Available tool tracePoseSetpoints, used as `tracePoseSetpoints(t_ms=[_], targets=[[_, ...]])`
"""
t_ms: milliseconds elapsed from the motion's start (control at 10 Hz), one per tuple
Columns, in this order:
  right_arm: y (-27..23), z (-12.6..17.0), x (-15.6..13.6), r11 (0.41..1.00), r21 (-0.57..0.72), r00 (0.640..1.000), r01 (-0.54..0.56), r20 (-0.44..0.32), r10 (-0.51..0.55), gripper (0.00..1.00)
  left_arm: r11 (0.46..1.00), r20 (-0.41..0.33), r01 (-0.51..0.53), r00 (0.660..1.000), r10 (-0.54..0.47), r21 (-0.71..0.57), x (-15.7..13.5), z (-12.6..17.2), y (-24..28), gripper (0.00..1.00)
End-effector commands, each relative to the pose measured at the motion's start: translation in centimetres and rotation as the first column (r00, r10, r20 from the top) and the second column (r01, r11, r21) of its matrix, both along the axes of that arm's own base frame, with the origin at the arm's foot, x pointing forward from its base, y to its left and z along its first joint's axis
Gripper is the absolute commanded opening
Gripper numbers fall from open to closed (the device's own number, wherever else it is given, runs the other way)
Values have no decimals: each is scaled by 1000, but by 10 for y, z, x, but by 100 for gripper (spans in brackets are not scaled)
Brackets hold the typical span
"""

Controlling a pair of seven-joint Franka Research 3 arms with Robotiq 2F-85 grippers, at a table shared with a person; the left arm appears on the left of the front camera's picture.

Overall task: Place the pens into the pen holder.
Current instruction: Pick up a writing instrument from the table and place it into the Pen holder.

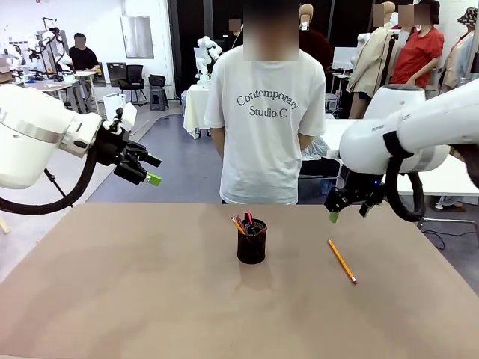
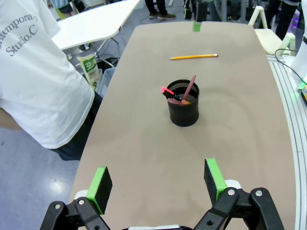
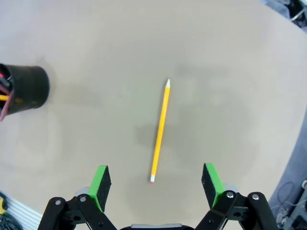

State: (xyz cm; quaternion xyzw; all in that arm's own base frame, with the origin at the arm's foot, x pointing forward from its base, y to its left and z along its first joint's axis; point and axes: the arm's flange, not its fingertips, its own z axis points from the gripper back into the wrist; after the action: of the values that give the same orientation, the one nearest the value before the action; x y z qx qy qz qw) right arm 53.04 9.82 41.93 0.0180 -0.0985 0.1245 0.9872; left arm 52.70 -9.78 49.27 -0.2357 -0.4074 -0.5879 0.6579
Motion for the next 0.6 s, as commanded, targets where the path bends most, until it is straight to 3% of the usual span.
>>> tracePoseSetpoints(t_ms=[0, 500], targets=[[9, -24, 20, 996, -80, 999, 28, -13, -29, 100, 1000, -2, 7, 1000, -7, -2, 0, 1, 0, 100], [17, -81, 37, 992, -74, 989, 99, -107, -106, 100, 1000, -2, 7, 1000, -7, -2, 0, 1, 0, 100]])
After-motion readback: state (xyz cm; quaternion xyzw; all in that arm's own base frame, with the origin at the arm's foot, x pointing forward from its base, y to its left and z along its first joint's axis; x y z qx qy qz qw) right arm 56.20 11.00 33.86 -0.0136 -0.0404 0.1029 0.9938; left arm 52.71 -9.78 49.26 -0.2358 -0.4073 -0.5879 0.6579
